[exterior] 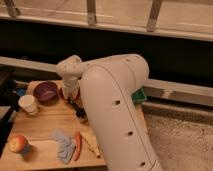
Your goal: Place brush in red bowl
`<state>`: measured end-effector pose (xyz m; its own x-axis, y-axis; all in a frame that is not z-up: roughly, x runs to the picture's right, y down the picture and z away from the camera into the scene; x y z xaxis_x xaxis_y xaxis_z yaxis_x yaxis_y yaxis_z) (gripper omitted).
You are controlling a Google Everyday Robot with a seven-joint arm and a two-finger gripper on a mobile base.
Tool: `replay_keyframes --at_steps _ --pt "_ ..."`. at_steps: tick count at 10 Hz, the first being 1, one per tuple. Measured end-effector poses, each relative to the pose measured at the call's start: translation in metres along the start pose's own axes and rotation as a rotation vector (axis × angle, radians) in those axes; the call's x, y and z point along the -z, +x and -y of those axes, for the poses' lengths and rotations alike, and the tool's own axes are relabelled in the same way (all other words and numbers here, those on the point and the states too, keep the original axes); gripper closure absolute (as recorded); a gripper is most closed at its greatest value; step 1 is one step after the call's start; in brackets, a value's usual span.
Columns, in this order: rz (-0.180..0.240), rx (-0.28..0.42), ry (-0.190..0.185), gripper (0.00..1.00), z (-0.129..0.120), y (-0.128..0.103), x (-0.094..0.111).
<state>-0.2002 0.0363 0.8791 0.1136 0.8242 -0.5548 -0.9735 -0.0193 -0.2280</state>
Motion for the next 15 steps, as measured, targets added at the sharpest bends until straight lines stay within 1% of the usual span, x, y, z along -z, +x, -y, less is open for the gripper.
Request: replay_keyframes --at_steps 3,6,7,10,11,12,14,15 --pt "0.018 0.019 -0.006 0.2 -0.007 -0.002 0.009" --pt "0.048 0.039 -0.013 0.2 -0.013 -0.006 0.02" --pt "0.066 0.041 -0.026 0.2 -0.016 -0.006 0.027" --pt "0.161 0.029 -0.08 0.2 -0.015 -0.008 0.057" --pt "0.207 0.018 -0.106 0.2 -0.011 -0.008 0.073" --pt "0.26 0.0 -0.127 0.2 -0.003 -0.006 0.092" --pt "0.324 -0.033 -0.148 0.2 0.012 0.003 0.116" --pt "0.355 -0.062 -0.158 0.2 0.024 0.011 0.128"
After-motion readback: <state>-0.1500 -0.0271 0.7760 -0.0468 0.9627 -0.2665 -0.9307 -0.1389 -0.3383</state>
